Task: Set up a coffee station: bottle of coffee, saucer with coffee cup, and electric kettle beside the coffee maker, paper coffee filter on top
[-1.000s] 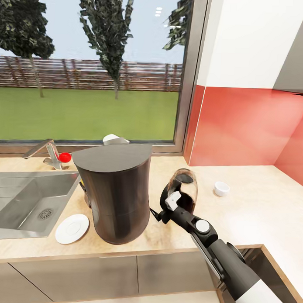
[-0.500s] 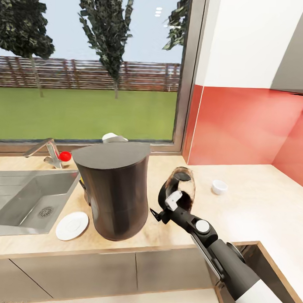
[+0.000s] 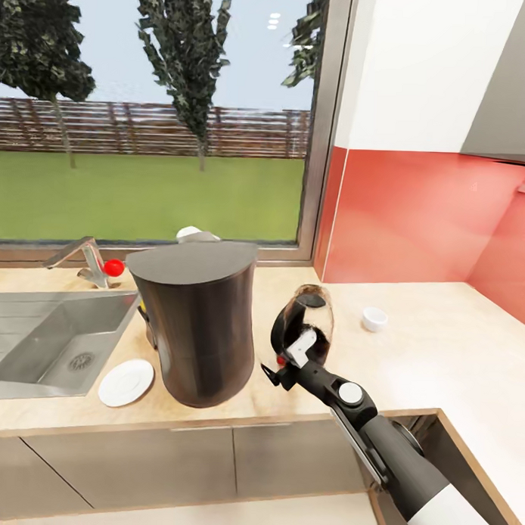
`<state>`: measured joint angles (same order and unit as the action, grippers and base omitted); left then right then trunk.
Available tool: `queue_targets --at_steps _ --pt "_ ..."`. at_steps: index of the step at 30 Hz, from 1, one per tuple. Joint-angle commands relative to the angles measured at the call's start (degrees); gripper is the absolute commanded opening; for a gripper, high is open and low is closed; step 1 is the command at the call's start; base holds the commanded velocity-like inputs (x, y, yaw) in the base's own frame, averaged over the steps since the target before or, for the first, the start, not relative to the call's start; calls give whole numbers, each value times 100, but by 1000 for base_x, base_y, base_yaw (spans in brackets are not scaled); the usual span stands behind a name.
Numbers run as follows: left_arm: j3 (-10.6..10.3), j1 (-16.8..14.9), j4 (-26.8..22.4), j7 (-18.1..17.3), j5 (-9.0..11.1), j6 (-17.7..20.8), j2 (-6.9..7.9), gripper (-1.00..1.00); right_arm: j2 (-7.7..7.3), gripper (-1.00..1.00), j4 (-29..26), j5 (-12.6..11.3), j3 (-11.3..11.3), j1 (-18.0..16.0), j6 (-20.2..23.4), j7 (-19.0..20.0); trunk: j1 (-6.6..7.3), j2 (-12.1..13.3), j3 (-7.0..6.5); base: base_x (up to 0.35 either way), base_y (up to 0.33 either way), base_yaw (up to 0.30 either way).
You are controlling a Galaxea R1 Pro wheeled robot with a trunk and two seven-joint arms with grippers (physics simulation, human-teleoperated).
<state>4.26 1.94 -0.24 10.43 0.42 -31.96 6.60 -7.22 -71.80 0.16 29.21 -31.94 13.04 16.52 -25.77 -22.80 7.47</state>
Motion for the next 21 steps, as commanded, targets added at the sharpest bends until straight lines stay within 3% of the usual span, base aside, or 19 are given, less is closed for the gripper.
queue_targets --at_steps 1,21 --pt "39 0 -2 -14 2 -21 -1 100 -6 100 -9 2 6 -5 32 9 -1 -12 11 -244 -112 0" --pt "39 0 -2 -5 2 -19 5 100 -4 100 -9 2 6 -5 32 9 -1 -12 11 -283 -49 0"
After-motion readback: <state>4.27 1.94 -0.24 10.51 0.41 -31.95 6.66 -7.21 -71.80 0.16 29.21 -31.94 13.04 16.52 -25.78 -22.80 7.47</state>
